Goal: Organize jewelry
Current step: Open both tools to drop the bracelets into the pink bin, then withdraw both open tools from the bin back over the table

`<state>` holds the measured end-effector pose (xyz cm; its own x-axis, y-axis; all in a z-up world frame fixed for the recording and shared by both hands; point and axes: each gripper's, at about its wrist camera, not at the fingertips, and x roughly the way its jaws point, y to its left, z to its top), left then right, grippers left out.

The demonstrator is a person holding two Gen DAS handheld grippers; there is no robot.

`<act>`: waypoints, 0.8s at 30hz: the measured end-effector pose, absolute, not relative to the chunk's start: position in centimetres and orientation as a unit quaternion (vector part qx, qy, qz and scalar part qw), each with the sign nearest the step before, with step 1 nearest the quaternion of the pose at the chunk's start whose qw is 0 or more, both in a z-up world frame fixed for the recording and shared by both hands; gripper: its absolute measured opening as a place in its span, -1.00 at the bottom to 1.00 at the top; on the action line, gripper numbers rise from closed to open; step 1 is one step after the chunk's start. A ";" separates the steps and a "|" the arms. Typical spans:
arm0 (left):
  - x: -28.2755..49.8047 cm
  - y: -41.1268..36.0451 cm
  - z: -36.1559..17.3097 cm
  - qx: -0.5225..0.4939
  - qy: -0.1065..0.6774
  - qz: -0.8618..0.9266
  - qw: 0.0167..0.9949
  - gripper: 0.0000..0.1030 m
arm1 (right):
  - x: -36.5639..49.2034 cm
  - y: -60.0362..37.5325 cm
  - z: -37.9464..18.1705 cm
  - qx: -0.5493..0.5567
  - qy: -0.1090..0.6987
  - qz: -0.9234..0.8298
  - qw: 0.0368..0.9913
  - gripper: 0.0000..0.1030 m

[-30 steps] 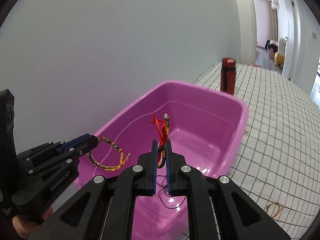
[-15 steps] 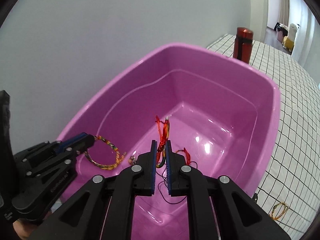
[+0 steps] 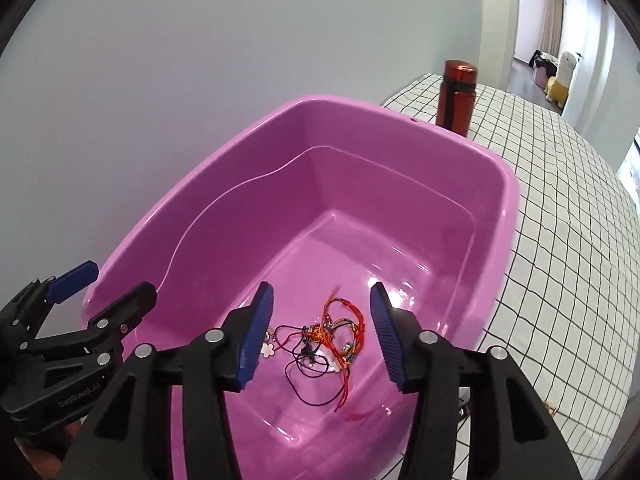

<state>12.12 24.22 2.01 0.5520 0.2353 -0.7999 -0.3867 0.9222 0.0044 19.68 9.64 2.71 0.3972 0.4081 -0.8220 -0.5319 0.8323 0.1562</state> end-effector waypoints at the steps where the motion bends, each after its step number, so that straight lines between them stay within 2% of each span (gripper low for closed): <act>1: 12.0 24.2 2.2 -0.088 0.439 0.177 0.877 0.71 | 19.5 9.3 2.9 -0.063 0.470 0.281 0.834 -0.03; 15: 10.9 23.4 3.2 -0.098 0.440 0.169 0.877 0.83 | 16.9 7.6 4.6 -0.054 0.458 0.276 0.843 0.21; 24: 9.8 23.0 3.7 -0.095 0.436 0.162 0.880 0.85 | 15.7 6.8 5.3 -0.044 0.454 0.272 0.847 0.24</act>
<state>9.80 22.98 3.71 0.5677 0.2013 -0.7982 -0.3678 0.9295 -0.0272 15.72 6.82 5.35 0.4403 0.4210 -0.7930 -0.5003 0.8485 0.1727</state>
